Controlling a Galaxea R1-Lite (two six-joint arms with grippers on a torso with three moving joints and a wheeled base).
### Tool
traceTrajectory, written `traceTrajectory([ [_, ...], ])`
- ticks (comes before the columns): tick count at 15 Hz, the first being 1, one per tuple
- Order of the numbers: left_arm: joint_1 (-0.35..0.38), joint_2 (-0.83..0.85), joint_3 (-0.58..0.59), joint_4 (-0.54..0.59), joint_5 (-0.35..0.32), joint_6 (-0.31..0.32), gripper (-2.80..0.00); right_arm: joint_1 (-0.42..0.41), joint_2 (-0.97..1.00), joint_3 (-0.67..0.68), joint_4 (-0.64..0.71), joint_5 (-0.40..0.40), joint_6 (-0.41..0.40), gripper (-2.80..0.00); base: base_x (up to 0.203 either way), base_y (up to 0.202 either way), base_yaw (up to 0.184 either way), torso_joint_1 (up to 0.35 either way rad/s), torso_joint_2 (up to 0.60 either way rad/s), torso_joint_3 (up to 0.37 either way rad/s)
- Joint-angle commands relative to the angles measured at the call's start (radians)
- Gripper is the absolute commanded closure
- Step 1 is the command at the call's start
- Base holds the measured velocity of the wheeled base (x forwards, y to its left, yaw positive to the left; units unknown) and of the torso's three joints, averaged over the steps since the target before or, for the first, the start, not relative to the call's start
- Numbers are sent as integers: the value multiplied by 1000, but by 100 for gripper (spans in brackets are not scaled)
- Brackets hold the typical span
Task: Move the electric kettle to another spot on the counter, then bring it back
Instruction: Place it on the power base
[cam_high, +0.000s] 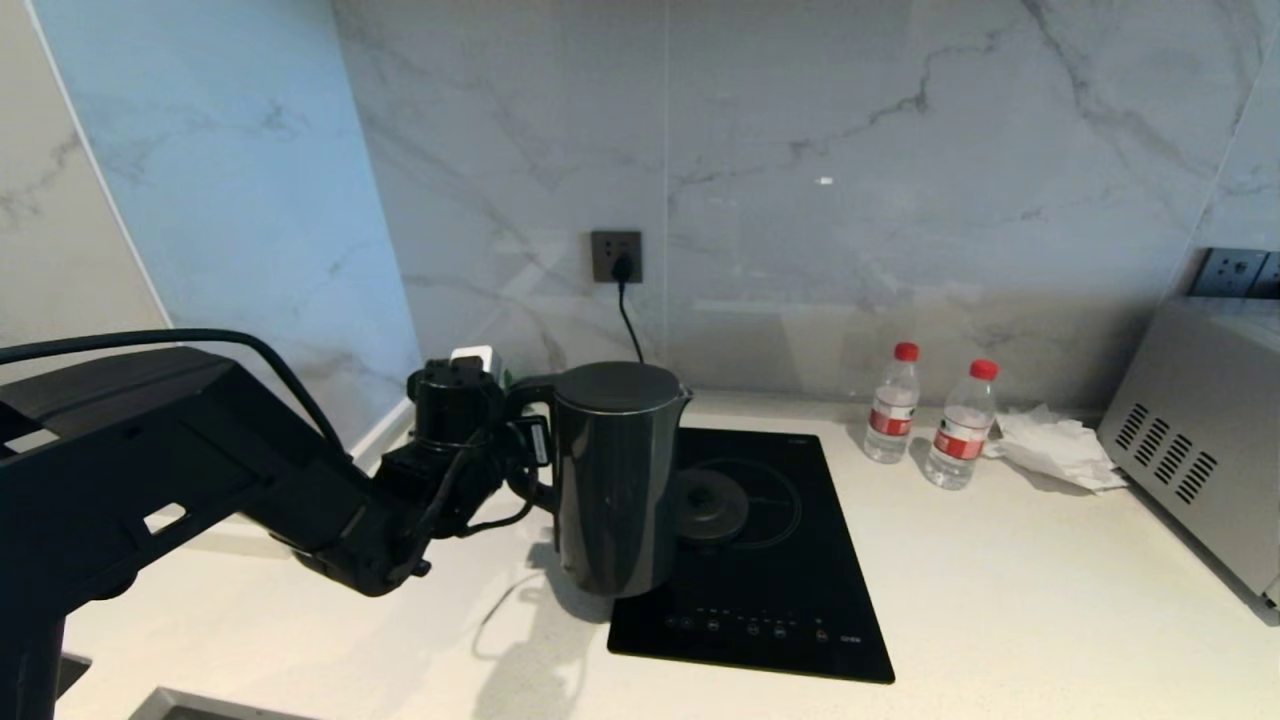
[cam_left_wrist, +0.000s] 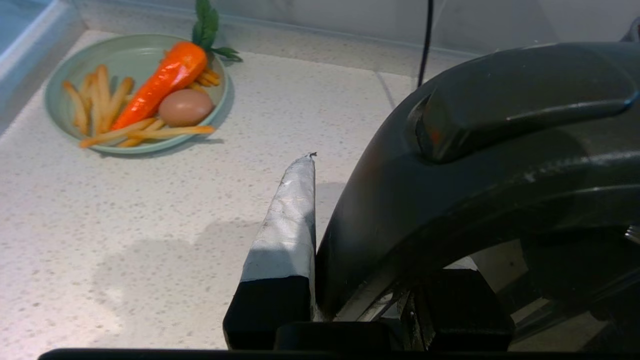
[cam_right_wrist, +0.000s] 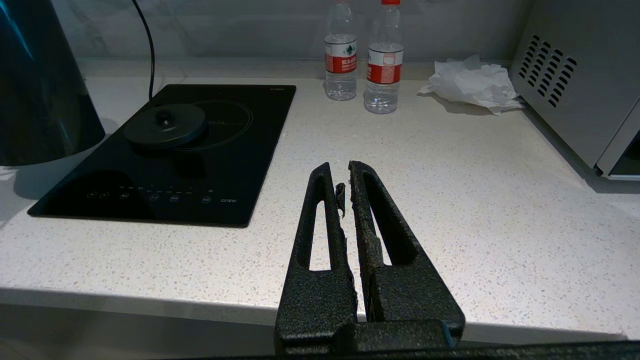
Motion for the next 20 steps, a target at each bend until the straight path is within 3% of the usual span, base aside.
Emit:
traceTrajectory([
  [1, -24, -6, -49, 32, 5, -5, 0, 0, 0, 0, 0, 0, 0, 0, 0, 0, 0, 0, 0, 0],
  [7, -96, 20, -149, 105, 41, -11, 0, 0, 0, 0, 0, 0, 0, 0, 0, 0, 0, 0, 0, 0],
  [13, -161, 94, -269, 179, 76, -81, 0, 0, 0, 0, 0, 0, -2, 0, 0, 0, 0, 0, 0, 0],
  [16, -170, 119, -311, 180, 86, -82, 0, 0, 0, 0, 0, 0, 0, 0, 0, 0, 0, 0, 0, 0],
  [20, -176, 164, -382, 180, 148, -84, 0, 0, 0, -1, 0, 0, 0, 0, 0, 0, 0, 0, 0, 0],
])
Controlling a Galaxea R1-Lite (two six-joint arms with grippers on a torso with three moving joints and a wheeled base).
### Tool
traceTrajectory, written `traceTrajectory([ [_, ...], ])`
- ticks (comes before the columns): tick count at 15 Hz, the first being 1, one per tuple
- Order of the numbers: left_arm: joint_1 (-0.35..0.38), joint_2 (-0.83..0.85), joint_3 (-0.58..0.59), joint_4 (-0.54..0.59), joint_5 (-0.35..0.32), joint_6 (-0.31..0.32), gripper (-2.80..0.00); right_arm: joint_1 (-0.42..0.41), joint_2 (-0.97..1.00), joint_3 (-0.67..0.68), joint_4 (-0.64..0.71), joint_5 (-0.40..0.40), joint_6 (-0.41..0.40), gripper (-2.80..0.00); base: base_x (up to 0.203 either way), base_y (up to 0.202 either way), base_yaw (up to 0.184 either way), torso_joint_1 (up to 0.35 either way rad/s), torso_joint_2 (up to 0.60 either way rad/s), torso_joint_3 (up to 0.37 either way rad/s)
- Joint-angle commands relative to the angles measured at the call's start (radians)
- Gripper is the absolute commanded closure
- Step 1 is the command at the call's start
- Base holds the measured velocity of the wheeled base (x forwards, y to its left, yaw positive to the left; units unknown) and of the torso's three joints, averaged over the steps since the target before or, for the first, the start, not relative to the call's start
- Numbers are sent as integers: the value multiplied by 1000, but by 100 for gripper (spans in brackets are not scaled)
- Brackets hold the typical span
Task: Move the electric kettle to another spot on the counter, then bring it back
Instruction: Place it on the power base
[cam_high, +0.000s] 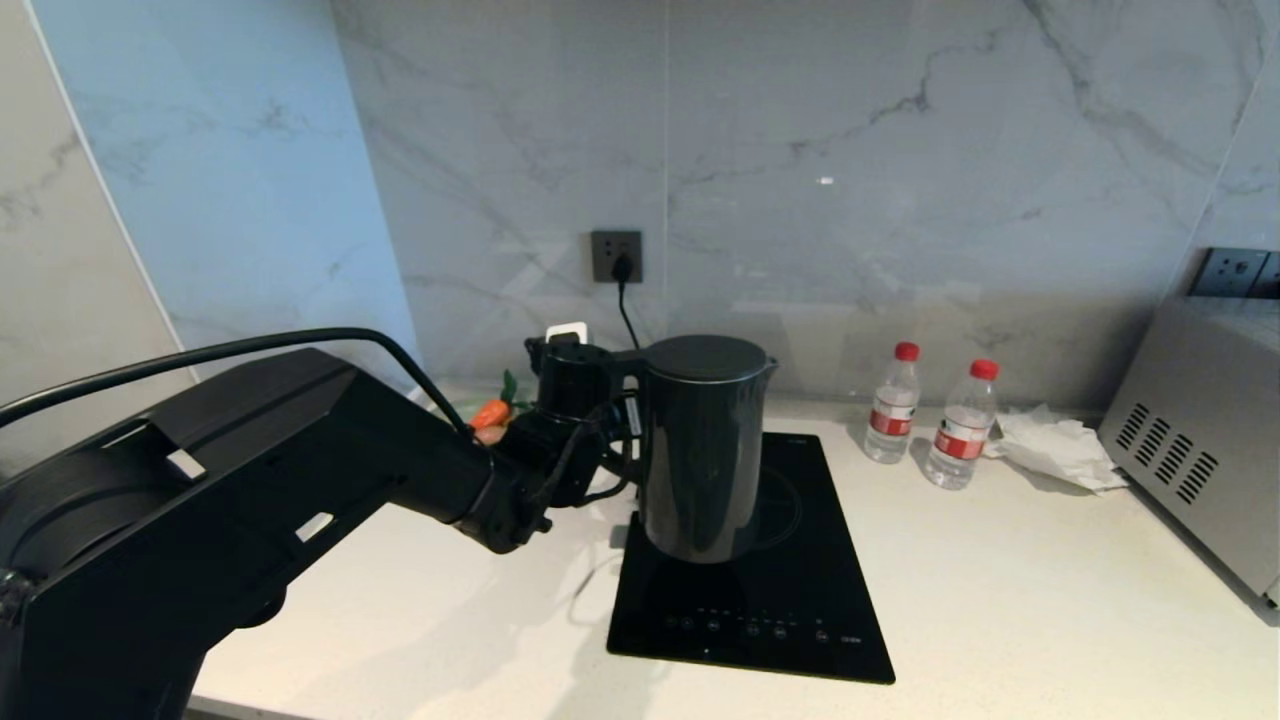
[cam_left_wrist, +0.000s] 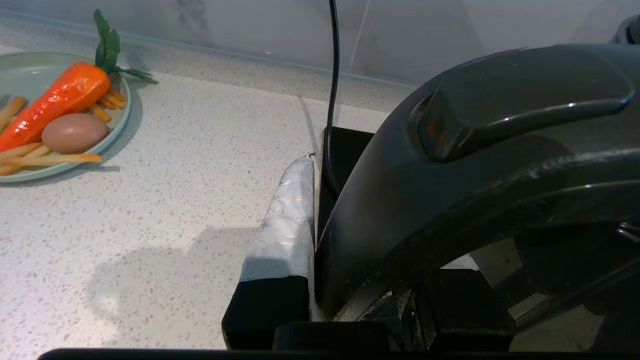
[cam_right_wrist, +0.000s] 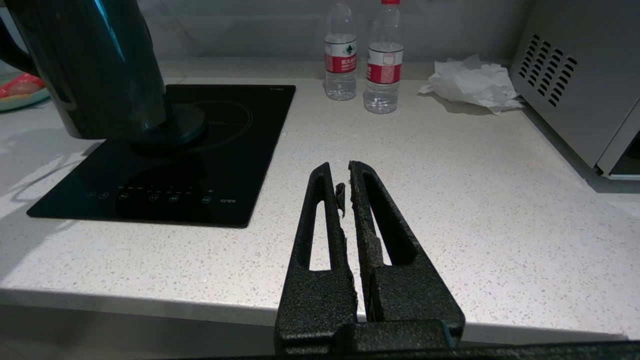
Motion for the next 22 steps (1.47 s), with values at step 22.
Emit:
traceTrajectory([
  [22, -66, 193, -347, 110, 110, -1, 0, 0, 0, 0, 0, 0, -1, 0, 0, 0, 0, 0, 0, 0],
])
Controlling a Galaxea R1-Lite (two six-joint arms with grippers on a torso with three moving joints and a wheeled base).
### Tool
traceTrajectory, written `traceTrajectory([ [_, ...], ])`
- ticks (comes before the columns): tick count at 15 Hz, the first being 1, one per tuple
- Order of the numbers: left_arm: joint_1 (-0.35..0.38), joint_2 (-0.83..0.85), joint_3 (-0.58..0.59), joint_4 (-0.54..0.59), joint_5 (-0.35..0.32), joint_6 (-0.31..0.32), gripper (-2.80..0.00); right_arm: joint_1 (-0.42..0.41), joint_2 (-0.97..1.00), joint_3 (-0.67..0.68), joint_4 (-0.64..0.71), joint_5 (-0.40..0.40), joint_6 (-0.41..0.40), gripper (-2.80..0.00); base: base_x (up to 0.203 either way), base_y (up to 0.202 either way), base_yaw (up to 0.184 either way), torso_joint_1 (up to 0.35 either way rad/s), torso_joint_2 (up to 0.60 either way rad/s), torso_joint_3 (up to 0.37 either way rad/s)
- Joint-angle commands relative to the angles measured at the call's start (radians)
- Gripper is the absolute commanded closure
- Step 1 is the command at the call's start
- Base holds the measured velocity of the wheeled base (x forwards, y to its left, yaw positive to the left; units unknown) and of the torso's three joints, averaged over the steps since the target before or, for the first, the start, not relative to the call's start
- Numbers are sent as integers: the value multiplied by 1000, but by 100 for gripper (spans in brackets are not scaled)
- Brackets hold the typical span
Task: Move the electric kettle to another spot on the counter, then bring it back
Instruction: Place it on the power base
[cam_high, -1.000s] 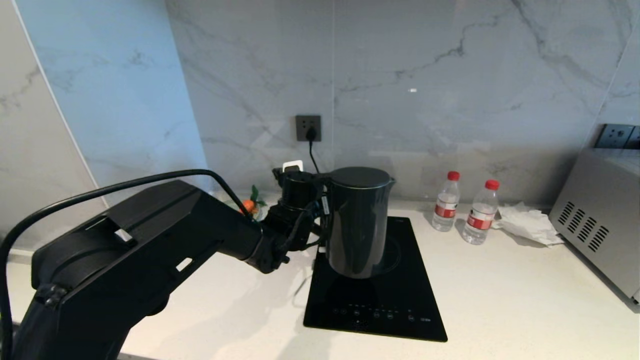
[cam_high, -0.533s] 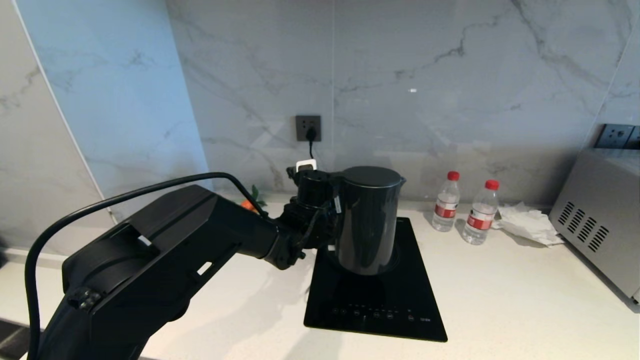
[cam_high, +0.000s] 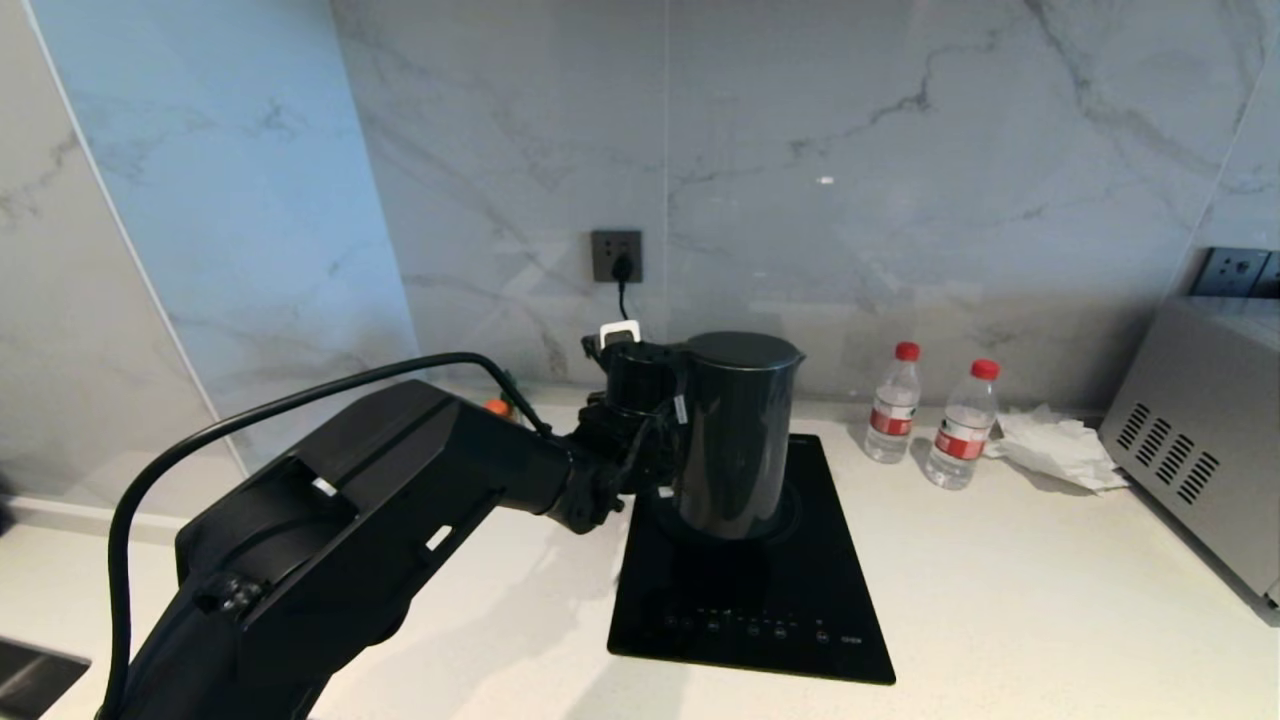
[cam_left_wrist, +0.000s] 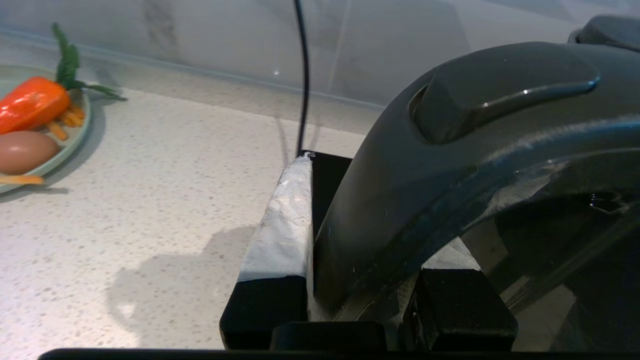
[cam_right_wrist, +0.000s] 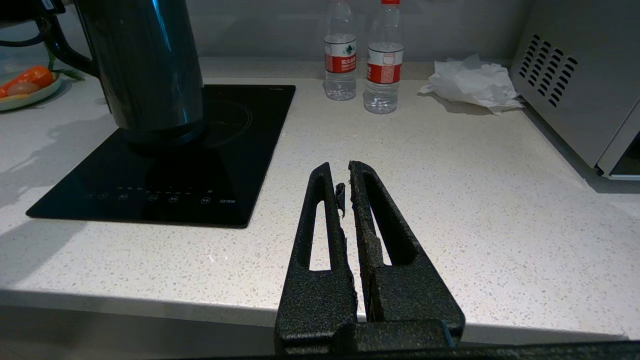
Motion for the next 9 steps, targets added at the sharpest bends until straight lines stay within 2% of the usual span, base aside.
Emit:
traceTrajectory([
  [1, 0, 10, -22, -2, 3, -2, 0, 0, 0, -1, 0, 0, 0, 0, 0, 0, 0, 0, 0, 0],
  [9, -1, 98, -166, 52, 3, -3, 0, 0, 0, -1, 0, 0, 0, 0, 0, 0, 0, 0, 0, 0],
])
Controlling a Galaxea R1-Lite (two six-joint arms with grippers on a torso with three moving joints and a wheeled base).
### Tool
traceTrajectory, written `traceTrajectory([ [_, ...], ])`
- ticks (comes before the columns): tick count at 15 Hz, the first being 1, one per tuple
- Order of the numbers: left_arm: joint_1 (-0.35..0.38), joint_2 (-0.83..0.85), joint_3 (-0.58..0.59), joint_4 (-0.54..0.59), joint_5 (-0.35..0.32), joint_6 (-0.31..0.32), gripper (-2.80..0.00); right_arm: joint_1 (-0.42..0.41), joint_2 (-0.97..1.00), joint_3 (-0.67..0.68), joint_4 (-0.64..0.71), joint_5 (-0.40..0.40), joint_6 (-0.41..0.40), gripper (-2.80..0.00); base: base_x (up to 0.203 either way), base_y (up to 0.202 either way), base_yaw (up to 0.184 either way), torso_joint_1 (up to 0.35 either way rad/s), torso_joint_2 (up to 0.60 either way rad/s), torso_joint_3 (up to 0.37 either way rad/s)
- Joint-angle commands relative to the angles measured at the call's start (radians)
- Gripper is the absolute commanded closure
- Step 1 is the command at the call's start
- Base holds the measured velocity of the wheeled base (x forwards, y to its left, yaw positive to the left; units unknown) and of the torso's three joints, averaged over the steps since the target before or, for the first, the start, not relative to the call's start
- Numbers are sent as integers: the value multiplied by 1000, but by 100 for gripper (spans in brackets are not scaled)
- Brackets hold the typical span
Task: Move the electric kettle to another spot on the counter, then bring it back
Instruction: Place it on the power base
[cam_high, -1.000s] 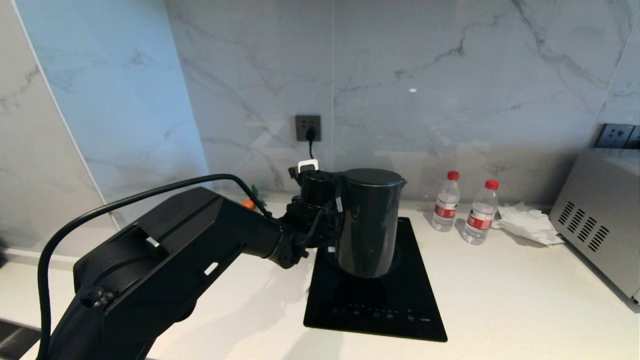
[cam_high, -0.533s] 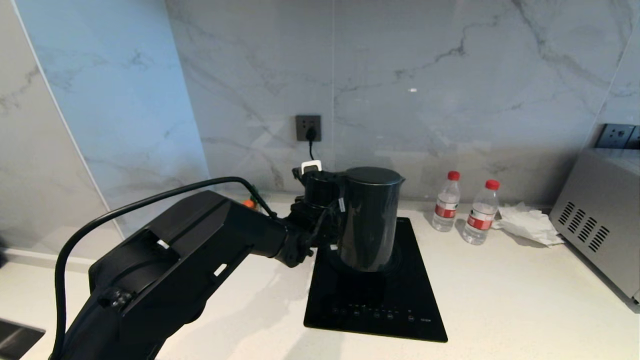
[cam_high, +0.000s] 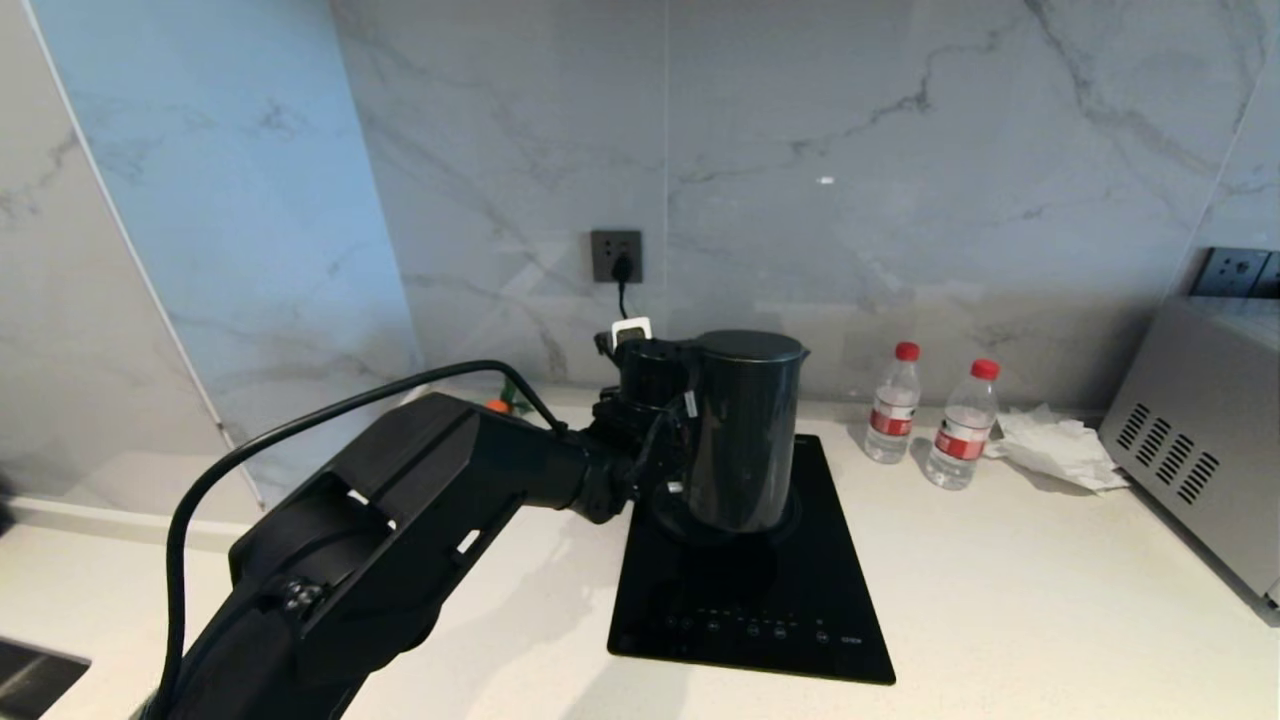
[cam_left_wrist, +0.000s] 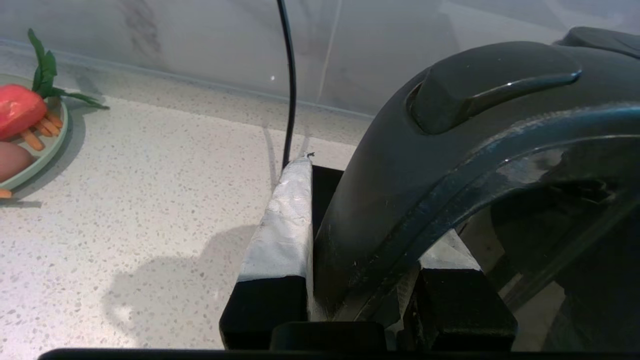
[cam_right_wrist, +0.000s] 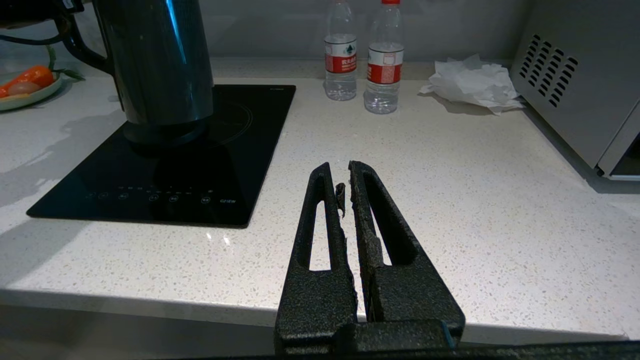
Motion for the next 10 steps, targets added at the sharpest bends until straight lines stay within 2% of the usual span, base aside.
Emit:
traceTrajectory([
  [1, 1, 20, -13, -3, 4, -2, 0, 0, 0, 0, 0, 0, -1, 0, 0, 0, 0, 0, 0, 0],
  [10, 22, 45, -67, -3, 4, -2, 0, 0, 0, -1, 0, 0, -1, 0, 0, 0, 0, 0, 0, 0],
])
